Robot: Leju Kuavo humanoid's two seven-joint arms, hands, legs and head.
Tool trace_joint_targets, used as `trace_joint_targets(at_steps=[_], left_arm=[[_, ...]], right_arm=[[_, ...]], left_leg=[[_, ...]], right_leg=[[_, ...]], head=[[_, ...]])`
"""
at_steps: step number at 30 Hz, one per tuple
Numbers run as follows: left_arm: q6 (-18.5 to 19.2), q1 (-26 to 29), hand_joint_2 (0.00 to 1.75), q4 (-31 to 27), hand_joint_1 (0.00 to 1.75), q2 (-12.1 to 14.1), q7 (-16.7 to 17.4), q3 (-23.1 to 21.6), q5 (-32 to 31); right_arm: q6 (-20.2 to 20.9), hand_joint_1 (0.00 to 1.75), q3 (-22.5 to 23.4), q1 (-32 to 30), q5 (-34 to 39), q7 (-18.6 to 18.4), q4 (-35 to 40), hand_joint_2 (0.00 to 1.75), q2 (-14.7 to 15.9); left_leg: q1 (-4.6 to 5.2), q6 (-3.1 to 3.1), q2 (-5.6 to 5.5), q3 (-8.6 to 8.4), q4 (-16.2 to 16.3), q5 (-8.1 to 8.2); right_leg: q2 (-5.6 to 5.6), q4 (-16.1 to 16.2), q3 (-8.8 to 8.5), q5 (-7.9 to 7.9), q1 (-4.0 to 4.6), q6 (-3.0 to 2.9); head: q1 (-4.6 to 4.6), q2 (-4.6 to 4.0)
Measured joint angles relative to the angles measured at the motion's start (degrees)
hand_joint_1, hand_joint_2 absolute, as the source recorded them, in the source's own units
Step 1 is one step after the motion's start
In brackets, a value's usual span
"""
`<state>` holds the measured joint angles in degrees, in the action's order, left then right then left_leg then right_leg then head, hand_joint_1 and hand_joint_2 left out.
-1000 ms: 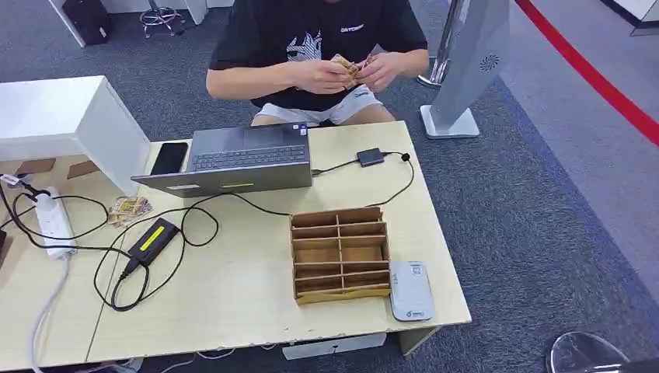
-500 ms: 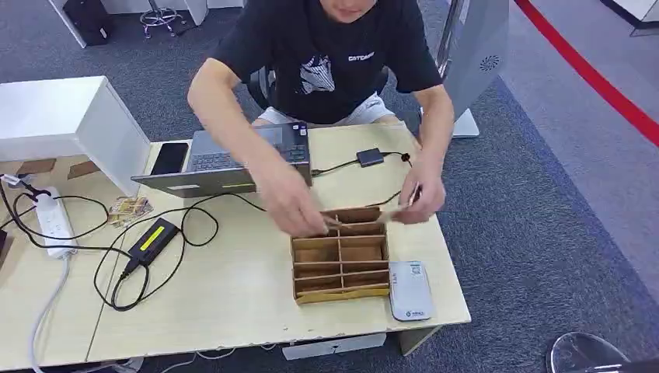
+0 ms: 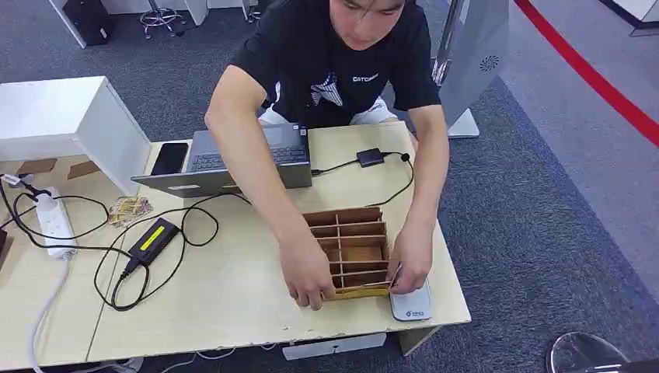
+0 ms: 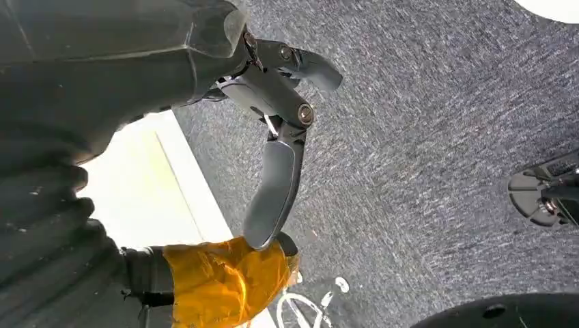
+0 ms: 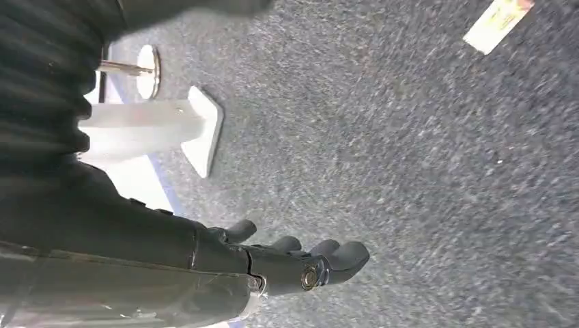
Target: Pass the card to the sensor for recognition and then transmit it.
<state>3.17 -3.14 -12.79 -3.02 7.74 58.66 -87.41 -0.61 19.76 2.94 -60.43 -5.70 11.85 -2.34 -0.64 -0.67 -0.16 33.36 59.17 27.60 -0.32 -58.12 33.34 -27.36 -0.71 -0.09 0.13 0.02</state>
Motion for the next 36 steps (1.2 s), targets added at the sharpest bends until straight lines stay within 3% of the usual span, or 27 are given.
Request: trace_joint_targets(at_steps=[1, 9, 10, 11, 12, 14, 21, 22, 23, 25, 34, 35, 36], left_arm=[[0.0, 0.0, 1.75, 0.0, 1.75, 0.0, 0.0, 0.1, 0.0], [0.3, 0.0, 1.75, 0.0, 1.71, -0.2, -0.3, 0.7, 0.0], [0.4, 0.0, 1.75, 0.0, 1.69, -0.2, -0.3, 0.7, 0.0], [0.4, 0.0, 1.75, 0.0, 1.66, -0.2, -0.3, 0.8, 0.0], [0.3, 0.0, 1.75, 0.0, 1.66, -0.3, -0.3, 0.9, 0.0], [0.3, 0.0, 1.75, 0.0, 1.57, -0.3, -0.3, 0.9, 0.0], [0.2, 0.0, 1.75, 0.0, 1.38, -0.4, -0.3, 0.9, -0.1], [0.2, 0.0, 1.75, 0.0, 0.96, -0.5, -0.3, 0.9, -0.1], [0.2, 0.0, 1.75, 0.0, 0.30, -0.5, -0.3, 1.0, -0.1], [0.2, 0.0, 1.75, 0.0, 0.00, -0.6, -0.3, 1.0, -0.1], [-0.3, 0.0, 1.75, 0.0, 0.00, -0.6, -0.2, 1.0, -0.1], [-0.2, 0.0, 0.00, 0.0, 0.00, -0.6, -0.2, 1.0, -0.1], [0.0, 0.0, 0.00, 0.0, 0.00, -0.6, -0.2, 1.0, -0.1]], right_arm=[[0.3, 1.75, 0.0, 0.0, 0.0, 0.5, 0.0, 1.75, -0.1], [1.6, 1.71, 0.0, 0.0, -0.9, 1.1, -0.2, 1.75, -0.5], [1.6, 1.68, 0.0, 0.0, -0.9, 1.0, -0.2, 1.75, -0.5], [1.6, 1.47, 0.0, 0.0, -0.9, 0.9, -0.2, 1.75, -0.5], [1.6, 1.47, 0.1, 0.0, -0.9, 0.7, -0.2, 1.75, -0.5], [1.6, 0.00, 0.2, 0.0, -0.9, 0.4, -0.2, 1.75, -0.5], [0.3, 0.00, 0.5, 0.0, -1.9, -0.1, -0.2, 1.75, -0.7], [0.2, 0.00, 0.5, 0.0, -1.9, -0.1, -0.2, 1.75, -0.8], [0.0, 0.00, 0.5, 0.0, -1.9, -0.1, -0.2, 1.75, -0.9], [-0.2, 0.00, 0.6, 0.0, -2.0, -0.2, -0.2, 1.75, -0.9], [-0.3, 0.00, 1.7, 0.0, -2.9, -1.0, -0.2, 1.75, -1.0], [-0.3, 0.00, 1.8, 0.0, -2.9, -1.0, -0.2, 1.75, -1.0], [-0.3, 0.00, 1.9, 0.0, -3.0, -1.0, -0.2, 1.75, -1.0]], left_leg=[[0.00, 0.00, 0.00, 0.00, 0.0, 0.00], [0.00, 0.00, 0.00, 0.01, 0.0, 0.00], [0.00, 0.00, 0.00, 0.01, 0.0, 0.00], [0.00, 0.00, 0.00, 0.01, 0.0, 0.00], [0.00, 0.00, 0.00, 0.01, 0.0, 0.00], [0.00, 0.00, 0.00, 0.01, 0.0, 0.00], [0.00, 0.00, 0.00, 0.00, 0.0, 0.00], [0.00, 0.00, 0.00, 0.00, 0.0, 0.00], [0.00, 0.00, 0.00, 0.00, 0.0, 0.00], [0.00, 0.00, 0.00, 0.00, 0.0, 0.00], [0.00, 0.00, 0.00, 0.00, 0.0, 0.00], [0.00, 0.00, 0.00, 0.00, 0.0, 0.00], [0.00, 0.00, 0.00, 0.00, 0.0, 0.00]], right_leg=[[0.00, 0.0, 0.00, 0.00, 0.00, 0.00], [0.00, 0.0, 0.00, 0.00, 0.00, 0.00], [0.00, 0.0, 0.00, 0.00, 0.00, 0.00], [0.00, 0.0, 0.00, 0.00, 0.00, 0.00], [0.00, 0.0, 0.00, 0.00, 0.00, 0.00], [0.00, 0.0, 0.00, 0.00, 0.00, 0.00], [0.00, 0.0, 0.00, 0.00, 0.00, 0.00], [0.00, 0.0, 0.00, 0.00, 0.00, 0.00], [0.00, 0.0, 0.00, 0.00, 0.00, 0.00], [0.00, 0.0, 0.00, 0.00, 0.00, 0.00], [0.00, 0.0, 0.00, 0.00, 0.00, 0.00], [0.00, 0.0, 0.00, 0.00, 0.00, 0.00], [0.00, 0.0, 0.00, 0.00, 0.00, 0.00]], head=[[0.00, -0.02], [0.00, -0.02], [0.00, -0.02], [0.00, -0.02], [0.00, -0.02], [0.00, -0.02], [0.00, 0.00], [0.00, 0.00], [0.00, -0.02], [0.00, -0.02], [0.00, -0.02], [0.00, 0.00], [0.00, -0.02]])
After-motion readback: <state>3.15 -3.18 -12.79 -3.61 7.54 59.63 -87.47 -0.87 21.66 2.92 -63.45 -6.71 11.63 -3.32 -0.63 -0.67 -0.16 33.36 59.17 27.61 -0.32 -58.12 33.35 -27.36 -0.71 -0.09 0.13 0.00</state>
